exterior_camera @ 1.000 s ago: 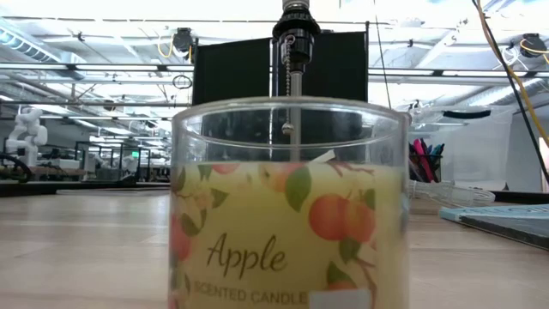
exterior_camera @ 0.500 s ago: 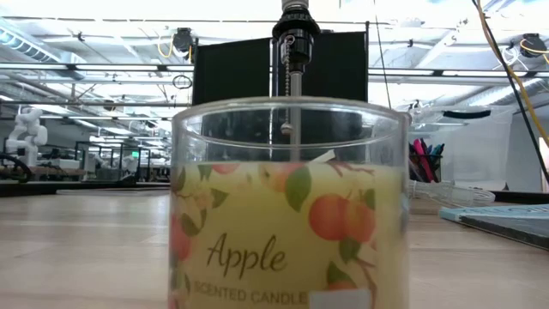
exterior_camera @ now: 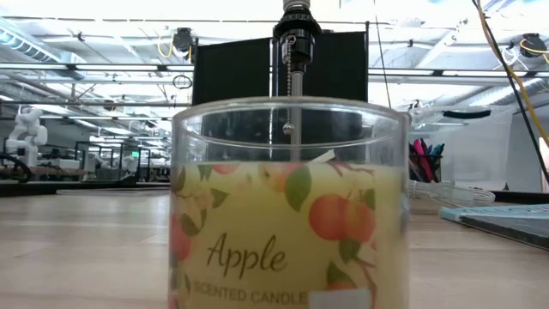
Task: Screw lightbulb
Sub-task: Insert the white lightbulb into the brown lamp
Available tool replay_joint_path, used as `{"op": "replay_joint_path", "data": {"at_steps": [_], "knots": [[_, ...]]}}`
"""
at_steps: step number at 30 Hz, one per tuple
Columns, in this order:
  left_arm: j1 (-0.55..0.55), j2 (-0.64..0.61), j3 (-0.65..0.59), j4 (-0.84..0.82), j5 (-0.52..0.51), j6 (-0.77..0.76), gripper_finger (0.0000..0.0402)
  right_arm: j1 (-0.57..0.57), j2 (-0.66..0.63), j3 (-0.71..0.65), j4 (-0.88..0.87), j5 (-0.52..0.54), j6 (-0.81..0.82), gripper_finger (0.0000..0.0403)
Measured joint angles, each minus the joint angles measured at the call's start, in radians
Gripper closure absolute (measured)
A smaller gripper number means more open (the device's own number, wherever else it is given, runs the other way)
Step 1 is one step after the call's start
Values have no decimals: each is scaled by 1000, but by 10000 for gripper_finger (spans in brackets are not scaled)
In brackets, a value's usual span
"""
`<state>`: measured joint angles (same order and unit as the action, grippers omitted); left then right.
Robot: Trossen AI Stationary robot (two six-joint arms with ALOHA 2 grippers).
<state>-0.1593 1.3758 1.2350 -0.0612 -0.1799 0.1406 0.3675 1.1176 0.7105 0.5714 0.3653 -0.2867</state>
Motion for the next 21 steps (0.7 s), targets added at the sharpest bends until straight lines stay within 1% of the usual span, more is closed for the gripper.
{"op": "replay_joint_path", "data": {"at_steps": [3,7,10,13,15,19,21], "knots": [[0,0,0,2,0,0,402,-22,-2,0,-34,-14,65,147],[0,0,0,2,0,-4,402,-43,-2,0,-111,-75,185,147],[0,0,0,2,0,-4,402,-46,2,0,-133,-68,224,147],[0,0,0,2,0,-4,402,-45,36,2,-140,-79,242,147],[0,0,0,2,0,-4,402,-47,73,1,-140,-69,265,147],[0,0,0,2,0,-6,402,-65,149,1,-114,33,314,145],[0,0,0,2,0,-9,402,-75,179,2,-72,28,325,141]]}}
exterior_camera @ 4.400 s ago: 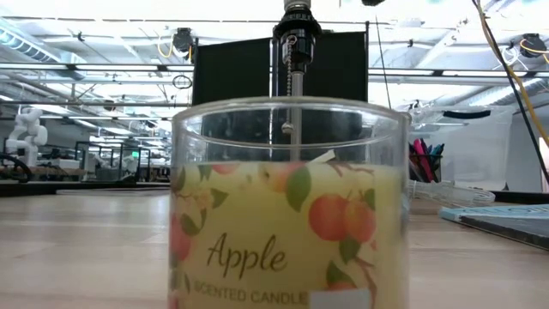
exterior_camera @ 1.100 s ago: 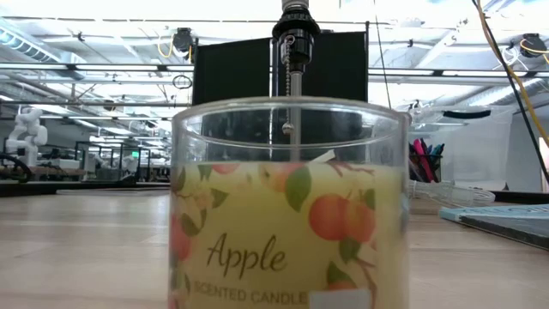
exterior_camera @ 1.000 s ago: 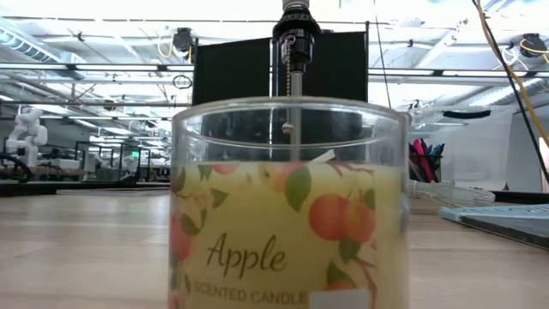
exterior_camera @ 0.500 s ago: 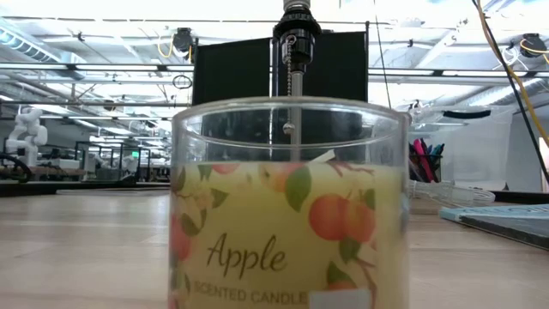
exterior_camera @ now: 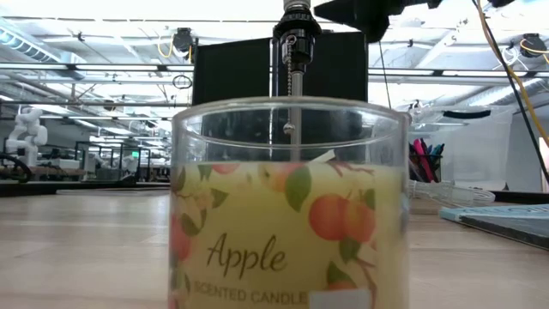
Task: Screw lightbulb
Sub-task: Insert the white lightbulb into the brown lamp
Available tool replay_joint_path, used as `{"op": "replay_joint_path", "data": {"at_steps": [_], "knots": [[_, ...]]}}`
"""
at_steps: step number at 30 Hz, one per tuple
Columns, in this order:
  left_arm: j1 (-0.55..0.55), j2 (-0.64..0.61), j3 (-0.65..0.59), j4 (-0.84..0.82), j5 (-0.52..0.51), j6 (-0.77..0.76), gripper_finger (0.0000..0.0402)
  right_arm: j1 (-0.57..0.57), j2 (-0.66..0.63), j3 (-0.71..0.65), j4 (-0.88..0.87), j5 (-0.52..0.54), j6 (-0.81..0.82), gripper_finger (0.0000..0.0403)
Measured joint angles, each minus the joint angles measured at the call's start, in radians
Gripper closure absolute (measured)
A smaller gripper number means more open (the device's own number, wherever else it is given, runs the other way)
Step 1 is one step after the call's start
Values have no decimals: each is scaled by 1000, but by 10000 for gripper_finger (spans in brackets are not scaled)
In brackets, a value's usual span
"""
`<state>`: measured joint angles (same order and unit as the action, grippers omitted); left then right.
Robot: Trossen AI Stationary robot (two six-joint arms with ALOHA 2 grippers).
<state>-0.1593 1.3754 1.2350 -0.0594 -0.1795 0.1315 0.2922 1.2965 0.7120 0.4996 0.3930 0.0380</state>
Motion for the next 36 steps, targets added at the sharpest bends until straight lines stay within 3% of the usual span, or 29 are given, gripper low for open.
{"op": "replay_joint_path", "data": {"at_steps": [8,23,36], "knots": [[0,-1,0,-6,0,-18,402,-4,69,1,118,-79,4,131],[0,-1,0,-6,0,-17,402,-57,187,1,299,-78,21,145],[0,-1,0,5,1,-8,402,-57,187,1,292,-84,-5,227]]}}
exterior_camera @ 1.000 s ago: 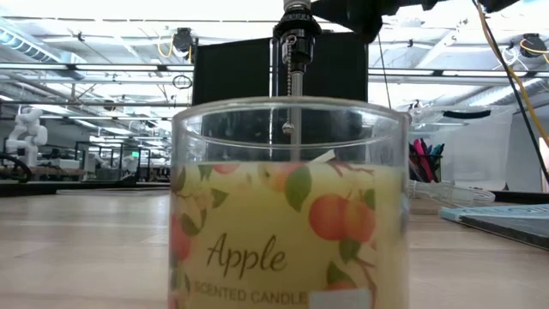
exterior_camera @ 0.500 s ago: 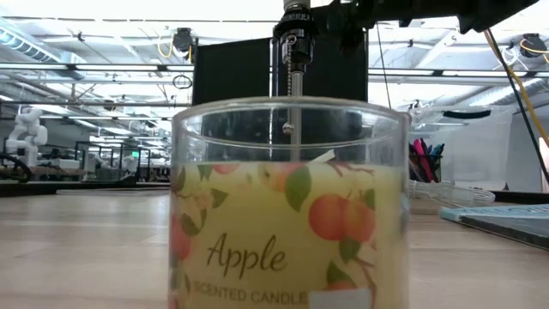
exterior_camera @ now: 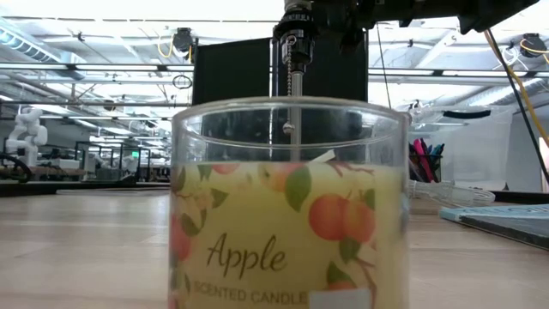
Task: Screw lightbulb
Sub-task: Insert the white lightbulb into the brown lamp
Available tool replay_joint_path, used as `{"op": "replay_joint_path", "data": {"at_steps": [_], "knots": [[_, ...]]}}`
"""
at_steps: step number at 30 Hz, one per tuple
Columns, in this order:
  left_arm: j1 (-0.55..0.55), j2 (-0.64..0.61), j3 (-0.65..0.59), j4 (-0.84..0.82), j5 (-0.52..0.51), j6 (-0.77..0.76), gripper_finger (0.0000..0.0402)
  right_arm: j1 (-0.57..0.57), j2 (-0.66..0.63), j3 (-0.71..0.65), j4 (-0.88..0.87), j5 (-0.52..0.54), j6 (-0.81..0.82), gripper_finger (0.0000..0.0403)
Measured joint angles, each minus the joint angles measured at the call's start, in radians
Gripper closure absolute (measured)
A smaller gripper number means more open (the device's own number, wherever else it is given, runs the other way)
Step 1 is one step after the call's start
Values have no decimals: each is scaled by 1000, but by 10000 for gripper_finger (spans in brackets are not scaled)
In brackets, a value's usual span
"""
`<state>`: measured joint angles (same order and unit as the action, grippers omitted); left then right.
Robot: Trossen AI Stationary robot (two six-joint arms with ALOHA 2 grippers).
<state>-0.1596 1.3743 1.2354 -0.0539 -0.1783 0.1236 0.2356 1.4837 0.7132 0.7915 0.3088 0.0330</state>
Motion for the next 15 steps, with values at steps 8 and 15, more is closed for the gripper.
{"op": "replay_joint_path", "data": {"at_steps": [8,15], "knots": [[-1,0,0,2,0,8,402,0,0,0,-3,1,-12,252],[-29,0,0,73,1,63,401,0,-1,0,-13,1,-15,244]]}}
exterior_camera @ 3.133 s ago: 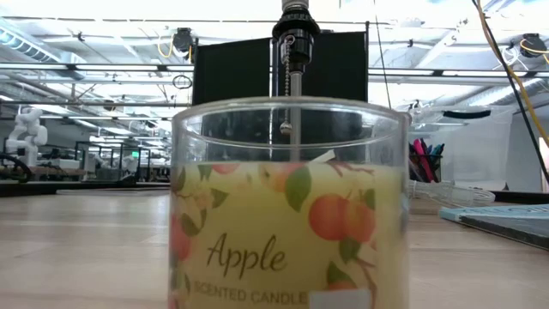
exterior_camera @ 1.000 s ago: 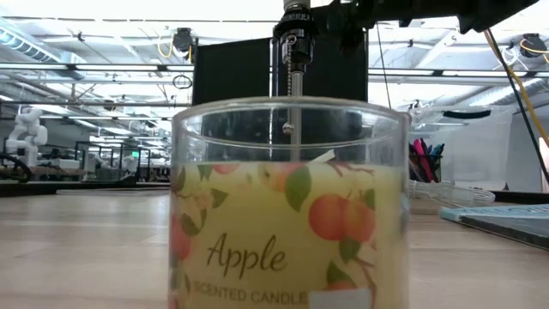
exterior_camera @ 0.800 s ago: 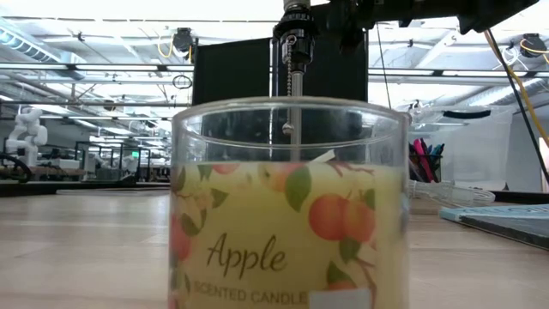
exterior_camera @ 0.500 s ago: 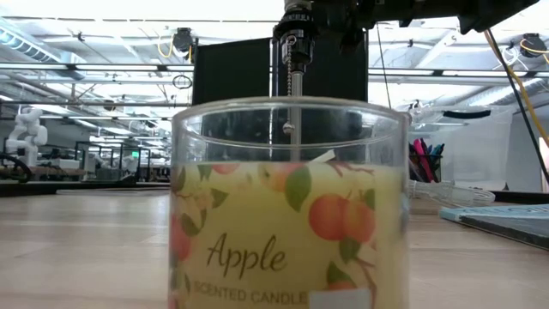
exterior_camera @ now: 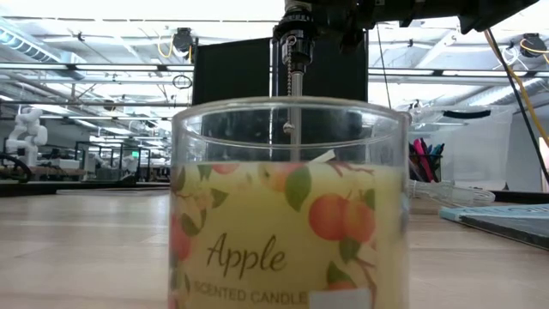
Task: Screw lightbulb
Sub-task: Insert the white lightbulb into the brown lamp
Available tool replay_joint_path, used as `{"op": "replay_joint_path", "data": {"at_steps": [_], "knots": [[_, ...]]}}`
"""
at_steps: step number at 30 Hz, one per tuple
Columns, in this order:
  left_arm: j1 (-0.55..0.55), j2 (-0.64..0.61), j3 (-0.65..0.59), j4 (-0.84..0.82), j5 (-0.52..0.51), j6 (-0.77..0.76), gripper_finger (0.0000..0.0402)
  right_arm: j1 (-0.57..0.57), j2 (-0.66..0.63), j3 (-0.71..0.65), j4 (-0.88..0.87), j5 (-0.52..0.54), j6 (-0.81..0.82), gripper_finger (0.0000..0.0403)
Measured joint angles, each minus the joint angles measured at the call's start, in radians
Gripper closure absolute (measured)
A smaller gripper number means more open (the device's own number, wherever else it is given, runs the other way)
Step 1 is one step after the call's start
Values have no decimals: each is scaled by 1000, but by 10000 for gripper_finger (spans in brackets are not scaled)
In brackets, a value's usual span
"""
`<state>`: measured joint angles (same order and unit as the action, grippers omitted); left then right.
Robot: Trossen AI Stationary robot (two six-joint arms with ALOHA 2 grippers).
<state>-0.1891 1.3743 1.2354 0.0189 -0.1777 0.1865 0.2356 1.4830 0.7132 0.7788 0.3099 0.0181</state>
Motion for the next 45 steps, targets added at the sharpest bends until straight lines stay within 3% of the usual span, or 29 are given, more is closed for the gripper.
{"op": "replay_joint_path", "data": {"at_steps": [6,14,22,32,39,45], "knots": [[-26,0,1,35,-15,9,400,0,0,0,-3,0,-3,249],[-30,43,2,38,-28,-52,355,2,0,0,-4,2,-4,245],[-53,53,2,34,-73,-58,350,2,0,0,-5,2,-8,244],[-106,38,2,-14,-213,15,350,2,0,0,-5,2,-12,244],[-205,3,1,-15,-396,71,350,2,0,0,-5,1,-27,243],[-251,23,1,-53,-501,-5,345,2,-2,0,-5,1,-29,243]]}}
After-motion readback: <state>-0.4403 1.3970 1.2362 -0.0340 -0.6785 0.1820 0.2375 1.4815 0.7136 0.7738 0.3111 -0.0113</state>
